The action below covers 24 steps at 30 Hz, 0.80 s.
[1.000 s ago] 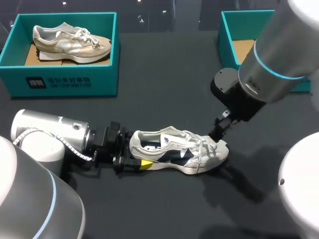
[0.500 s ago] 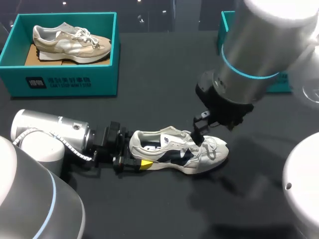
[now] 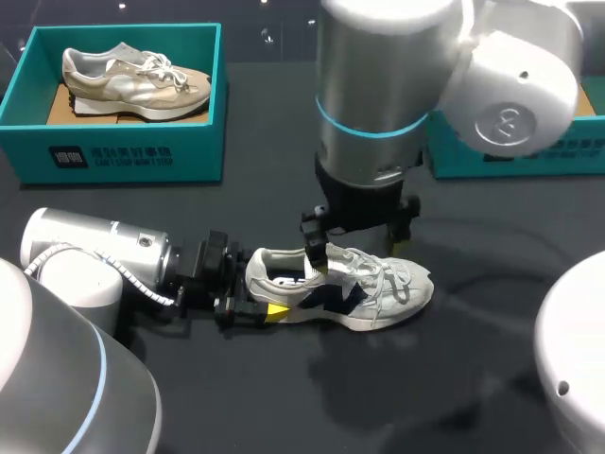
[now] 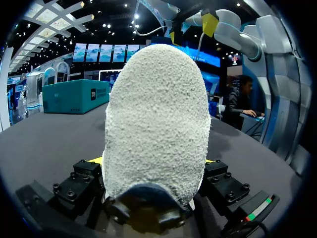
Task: Take the shoe out of the shoebox, open the shoe tongue, remove and reinsert the insole, then place the shoe into the shoebox
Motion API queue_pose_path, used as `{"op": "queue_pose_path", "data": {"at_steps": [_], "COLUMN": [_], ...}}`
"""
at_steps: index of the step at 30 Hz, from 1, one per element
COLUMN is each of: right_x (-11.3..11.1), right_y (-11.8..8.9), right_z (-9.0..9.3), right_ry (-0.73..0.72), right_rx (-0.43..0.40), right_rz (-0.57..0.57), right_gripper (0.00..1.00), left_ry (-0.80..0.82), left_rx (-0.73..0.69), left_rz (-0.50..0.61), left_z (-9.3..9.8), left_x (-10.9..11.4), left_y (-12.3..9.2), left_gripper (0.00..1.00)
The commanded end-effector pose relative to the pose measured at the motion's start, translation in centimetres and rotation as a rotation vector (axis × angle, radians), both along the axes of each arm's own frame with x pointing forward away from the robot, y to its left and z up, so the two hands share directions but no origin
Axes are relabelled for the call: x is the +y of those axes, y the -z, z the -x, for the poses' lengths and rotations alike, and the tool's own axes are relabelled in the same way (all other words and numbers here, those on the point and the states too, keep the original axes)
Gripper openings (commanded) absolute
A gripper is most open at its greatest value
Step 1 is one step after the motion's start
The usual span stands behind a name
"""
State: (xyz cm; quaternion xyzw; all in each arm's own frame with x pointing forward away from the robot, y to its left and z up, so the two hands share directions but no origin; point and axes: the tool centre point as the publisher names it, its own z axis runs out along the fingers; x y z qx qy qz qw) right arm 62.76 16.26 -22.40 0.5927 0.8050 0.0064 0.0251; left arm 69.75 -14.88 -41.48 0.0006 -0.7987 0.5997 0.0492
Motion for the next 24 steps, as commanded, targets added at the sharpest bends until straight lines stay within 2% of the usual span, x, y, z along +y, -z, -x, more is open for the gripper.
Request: {"op": "queue_pose_path", "data": {"at_steps": [1, 4, 10, 14, 15, 24], "right_x": [2.1, 3.0, 5.4, 5.3, 4.9, 4.9], "right_y": [0.5, 0.5, 2.0, 3.9, 3.9, 3.9], "right_z": [-0.4, -0.5, -2.4, -2.5, -2.2, -2.2], "right_ry": [0.007, 0.039, 0.078, 0.214, 0.256, 0.256], "right_rx": [0.052, 0.060, 0.040, -0.003, -0.041, -0.041], "right_rz": [0.122, 0.164, 0.231, 0.214, 0.177, 0.177], "right_gripper": [1.00, 1.00, 1.00, 1.00, 1.00, 1.00], "left_ry": [-0.001, -0.001, -0.001, -0.001, -0.001, -0.001], "left_rx": [0.001, 0.001, 0.001, 0.001, 0.001, 0.001], "left_rz": [-0.001, -0.001, -0.001, -0.001, -0.001, -0.001], "left_z": [0.3, 0.3, 0.3, 0.3, 0.3, 0.3], "left_x": [0.1, 0.1, 0.1, 0.1, 0.1, 0.1], "left_y": [0.3, 0.3, 0.3, 0.3, 0.3, 0.3], "left_gripper": [0.00, 0.00, 0.00, 0.00, 0.00, 0.00]}}
